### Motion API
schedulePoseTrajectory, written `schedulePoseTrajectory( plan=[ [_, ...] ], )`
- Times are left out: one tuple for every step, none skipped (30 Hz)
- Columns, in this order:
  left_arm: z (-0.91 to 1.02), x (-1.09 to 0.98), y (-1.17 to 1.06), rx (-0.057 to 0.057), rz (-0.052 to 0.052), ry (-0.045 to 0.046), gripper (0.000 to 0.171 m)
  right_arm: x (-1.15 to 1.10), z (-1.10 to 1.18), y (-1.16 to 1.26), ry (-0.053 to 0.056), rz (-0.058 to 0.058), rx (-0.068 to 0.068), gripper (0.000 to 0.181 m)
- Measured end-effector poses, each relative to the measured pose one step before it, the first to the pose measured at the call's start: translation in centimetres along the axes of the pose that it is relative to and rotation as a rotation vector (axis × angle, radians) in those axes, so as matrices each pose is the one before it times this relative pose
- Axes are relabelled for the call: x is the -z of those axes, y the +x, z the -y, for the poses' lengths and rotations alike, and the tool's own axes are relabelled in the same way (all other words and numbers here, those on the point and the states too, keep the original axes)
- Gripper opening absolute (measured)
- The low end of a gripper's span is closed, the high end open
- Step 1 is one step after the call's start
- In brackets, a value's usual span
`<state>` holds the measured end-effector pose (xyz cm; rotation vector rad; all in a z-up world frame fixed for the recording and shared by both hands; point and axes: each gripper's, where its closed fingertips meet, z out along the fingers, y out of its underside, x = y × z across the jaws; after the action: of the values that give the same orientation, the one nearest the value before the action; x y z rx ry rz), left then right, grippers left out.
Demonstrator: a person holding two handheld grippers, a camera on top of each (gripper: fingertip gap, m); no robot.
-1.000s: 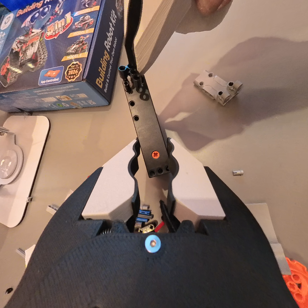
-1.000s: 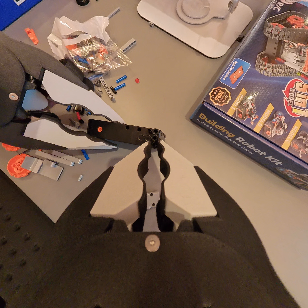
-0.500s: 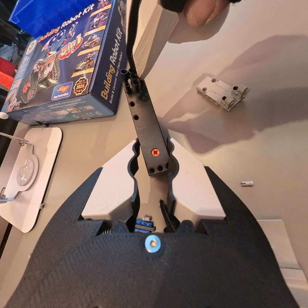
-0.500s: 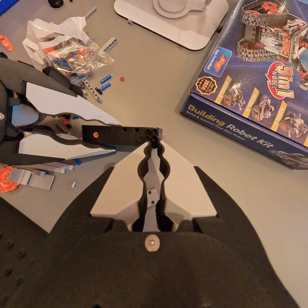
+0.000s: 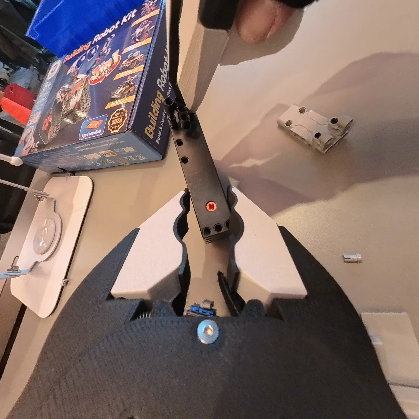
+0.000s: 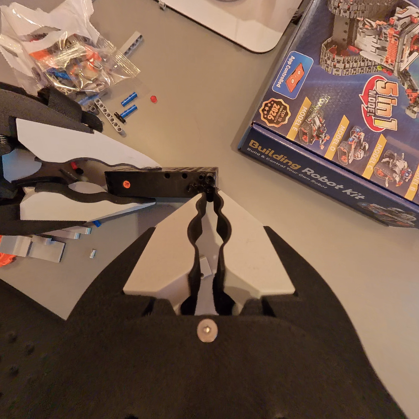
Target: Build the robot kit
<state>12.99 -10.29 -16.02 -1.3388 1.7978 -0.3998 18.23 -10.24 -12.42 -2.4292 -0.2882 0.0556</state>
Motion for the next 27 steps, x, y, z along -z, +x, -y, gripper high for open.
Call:
schedulePoseTrajectory(
  plan=[
    [0.004,-0.043,-0.050,-0.0070,0.0070,-0.00291,0.031,-0.068,0.005,0.060,-0.0138,0.0014,0.0059,0.003],
    [-0.039,-0.039,-0.053,-0.0098,0.0064,-0.00514,0.031,-0.074,-0.181,0.033,-0.0275,0.0101,0.0053,0.003],
    [-0.055,-0.080,-0.074,-0.0126,0.0091,-0.00383,0.031,-0.091,-0.193,0.044,-0.0308,0.0152,0.0046,0.003],
    [-0.038,-0.077,-0.082,-0.0097,0.0097,-0.00174,0.031,-0.140,-0.144,0.050,-0.0279,0.0194,0.0032,0.003],
    [-0.100,-0.085,-0.080,-0.0101,0.0071,-0.00601,0.031,-0.252,-0.289,0.036,-0.0348,0.0265,0.0035,0.003],
    [0.036,-0.063,0.092,-0.0080,-0.0025,0.00431,0.032,-0.478,-0.519,0.160,-0.0486,0.0108,0.0115,0.004],
    [-0.045,-0.092,-0.001,-0.0070,0.0083,-0.00511,0.034,-0.183,0.160,0.126,-0.0048,0.0041,0.0068,0.004],
    [-0.034,-0.036,-0.048,-0.0145,0.0084,-0.00202,0.034,-0.011,0.122,0.031,-0.0030,0.0040,0.0039,0.004],
    [-0.026,0.022,-0.055,0.0132,-0.0072,0.00057,0.034,-0.004,0.068,-0.007,-0.0005,0.0034,0.0040,0.004],
    [-0.028,0.001,-0.107,0.0133,-0.0061,0.00524,0.034,-0.065,0.059,0.017,0.0018,0.0023,0.0029,0.004],
    [-0.107,-0.036,-0.107,0.0014,0.0023,0.00043,0.034,-0.104,0.029,0.000,0.0043,0.0025,0.0043,0.004],
    [-0.099,-0.031,-0.060,-0.0064,0.0048,-0.00374,0.034,-0.045,0.018,-0.015,0.0101,0.0085,-0.0006,0.004],
    [0.000,0.009,-0.017,-0.0014,0.0012,0.00015,0.033,-0.009,0.004,0.031,0.0164,0.0123,-0.0088,0.005],
    [0.001,-0.001,-0.028,0.0009,0.0003,0.00097,0.033,-0.019,0.005,-0.030,0.0194,0.0080,0.0061,0.005],
    [-0.065,-0.006,-0.066,0.0004,0.0010,-0.00163,0.033,-0.020,0.060,-0.083,0.0237,-0.0029,0.0332,0.006],
    [-0.085,0.019,-0.082,0.0028,-0.0017,0.00004,0.033,0.004,0.002,-0.046,0.0243,-0.0043,0.0115,0.006],
    [-0.035,0.030,-0.066,0.0063,-0.0043,0.00400,0.032,0.004,0.009,-0.092,0.0241,0.0055,-0.0112,0.007],
    [-0.061,-0.013,0.006,0.0033,-0.0050,0.00124,0.032,0.087,0.067,-0.144,0.0317,0.0097,-0.0021,0.010],
    [0.005,0.006,0.018,-0.0019,-0.0027,0.00201,0.032,0.151,-0.020,-0.028,0.0297,0.0019,0.0019,0.011],
    [0.082,0.037,0.094,0.0046,-0.0077,0.00335,0.032,0.159,-0.069,0.216,0.0237,-0.0131,0.0010,0.013],
    [0.115,0.004,0.101,0.0090,-0.0073,0.00530,0.032,0.121,0.064,-0.148,0.0286,0.0042,0.0066,0.009],
    [0.062,-0.017,0.061,0.0003,-0.0033,0.00293,0.032,0.071,-0.003,-0.032,0.0166,-0.0065,0.0066,0.008],
    [0.033,-0.008,0.026,-0.0047,-0.0003,0.00016,0.032,0.046,-0.015,-0.009,0.0096,-0.0091,0.0109,0.008],
    [0.005,0.002,0.023,-0.0002,-0.0021,-0.00057,0.032,0.077,-0.101,-0.064,0.0009,-0.0012,0.0039,0.008],
    [0.032,0.012,0.065,0.0032,-0.0058,0.00312,0.031,0.210,-0.111,-0.095,-0.0037,0.0117,-0.0053,0.008],
    [0.054,0.011,0.016,0.0039,-0.0028,0.00492,0.031,0.312,0.116,-0.077,0.0126,0.0188,-0.0104,0.007],
    [0.023,0.026,0.005,0.0001,-0.0038,0.00061,0.030,0.278,0.143,-0.158,0.0139,0.0299,-0.0172,0.007]
  ],
)
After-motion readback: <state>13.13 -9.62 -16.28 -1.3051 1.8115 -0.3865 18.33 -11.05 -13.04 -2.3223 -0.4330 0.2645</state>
